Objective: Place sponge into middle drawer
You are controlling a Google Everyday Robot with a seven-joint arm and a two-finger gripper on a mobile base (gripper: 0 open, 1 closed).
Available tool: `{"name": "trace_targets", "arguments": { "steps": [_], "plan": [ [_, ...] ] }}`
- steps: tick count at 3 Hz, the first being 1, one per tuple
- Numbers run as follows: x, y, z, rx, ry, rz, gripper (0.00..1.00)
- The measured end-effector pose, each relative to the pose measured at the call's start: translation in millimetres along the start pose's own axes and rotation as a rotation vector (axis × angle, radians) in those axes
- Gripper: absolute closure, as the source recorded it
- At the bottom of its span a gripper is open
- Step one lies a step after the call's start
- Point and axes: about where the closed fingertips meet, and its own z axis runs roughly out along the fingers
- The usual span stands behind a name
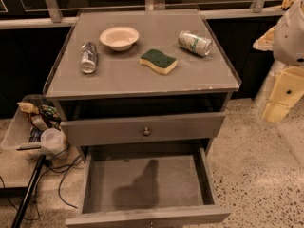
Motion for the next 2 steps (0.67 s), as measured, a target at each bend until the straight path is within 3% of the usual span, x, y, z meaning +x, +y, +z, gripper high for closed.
{"name": "trace_targets", "arguments": {
  "steps": [2],
  "plan": [
    [-3.6, -2.4, -2.2, 0.009, -0.022, 0.003, 0.0]
  ]
}}
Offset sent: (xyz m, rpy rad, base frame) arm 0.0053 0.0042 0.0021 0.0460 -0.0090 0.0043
